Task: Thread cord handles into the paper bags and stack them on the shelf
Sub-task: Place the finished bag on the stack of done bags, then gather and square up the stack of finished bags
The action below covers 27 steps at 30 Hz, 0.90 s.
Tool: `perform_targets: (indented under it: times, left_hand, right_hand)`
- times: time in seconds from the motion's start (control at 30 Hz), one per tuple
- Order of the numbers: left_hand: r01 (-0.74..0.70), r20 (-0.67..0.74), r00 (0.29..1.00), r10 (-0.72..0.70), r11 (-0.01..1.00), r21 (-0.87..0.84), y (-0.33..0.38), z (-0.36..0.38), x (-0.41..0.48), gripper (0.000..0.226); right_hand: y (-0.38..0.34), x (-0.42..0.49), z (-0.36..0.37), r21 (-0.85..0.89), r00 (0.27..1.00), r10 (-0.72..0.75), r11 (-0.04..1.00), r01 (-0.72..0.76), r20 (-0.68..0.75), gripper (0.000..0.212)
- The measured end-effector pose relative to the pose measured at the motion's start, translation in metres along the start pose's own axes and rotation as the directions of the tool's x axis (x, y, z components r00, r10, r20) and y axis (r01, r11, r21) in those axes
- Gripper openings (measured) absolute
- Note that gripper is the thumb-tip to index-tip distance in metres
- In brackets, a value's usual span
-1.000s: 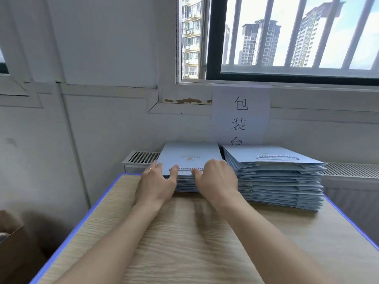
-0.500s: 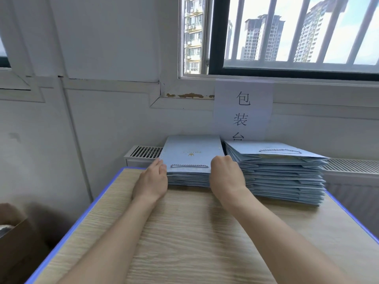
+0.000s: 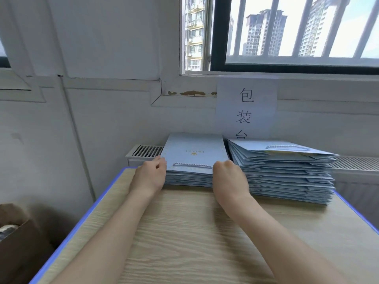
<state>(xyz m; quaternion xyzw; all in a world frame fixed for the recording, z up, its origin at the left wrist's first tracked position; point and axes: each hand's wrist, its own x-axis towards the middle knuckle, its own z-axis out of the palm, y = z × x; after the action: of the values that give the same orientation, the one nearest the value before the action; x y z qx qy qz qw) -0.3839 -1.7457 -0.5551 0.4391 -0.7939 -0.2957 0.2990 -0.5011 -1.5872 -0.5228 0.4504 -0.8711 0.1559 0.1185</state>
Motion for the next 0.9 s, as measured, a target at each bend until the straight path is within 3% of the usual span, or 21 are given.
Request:
perform_targets:
  times: [0.07,0.17,0.23,0.33,0.4,0.47,0.53,0.73,0.9]
  left_hand:
    - [-0.014,-0.02,1.0,0.016,0.996,0.087,0.004,0.001,-0.003,0.041]
    - [-0.044,0.022,0.999,0.038,0.92,0.389,0.004,0.003,-0.009,0.041]
    - [-0.04,0.038,0.999,0.026,0.898,0.439,0.004,0.003,-0.012,0.043]
    - [0.042,0.058,0.997,-0.057,0.971,0.234,-0.002,0.001,-0.006,0.049]
    - [0.063,0.16,0.985,-0.066,0.998,0.025,0.002,-0.008,0.001,0.048]
    - [0.159,0.211,0.971,-0.116,0.966,-0.202,0.016,-0.018,0.011,0.052]
    - [0.306,0.272,0.936,-0.225,0.9,-0.31,0.03,-0.025,0.022,0.038]
    - [0.521,0.52,0.79,-0.325,0.803,-0.289,0.047,-0.021,0.056,0.028]
    - [0.529,0.584,0.765,-0.273,0.782,-0.328,0.05,-0.024,0.058,0.02]
  right_hand:
    - [0.002,0.001,0.002,0.015,1.0,0.009,1.0,-0.008,-0.018,0.041]
    - [0.0,-0.001,0.005,0.031,0.998,0.046,0.998,-0.045,-0.03,0.038]
    - [-0.002,-0.004,0.007,0.035,0.998,0.06,0.998,-0.06,-0.019,0.039]
    - [-0.001,-0.004,0.002,0.061,0.997,0.073,0.995,-0.073,0.002,0.041]
    - [0.001,-0.004,-0.001,0.065,0.997,0.074,0.995,-0.075,0.015,0.038]
    - [0.0,-0.005,-0.004,0.064,0.997,0.075,0.995,-0.076,0.023,0.04]
    - [-0.001,-0.004,-0.005,0.07,0.998,0.067,0.995,-0.068,0.019,0.042]
    - [0.002,-0.002,-0.002,0.071,0.995,0.093,0.993,-0.095,0.033,0.041]
    - [0.006,-0.003,-0.006,0.076,0.996,0.084,0.993,-0.086,0.031,0.04]
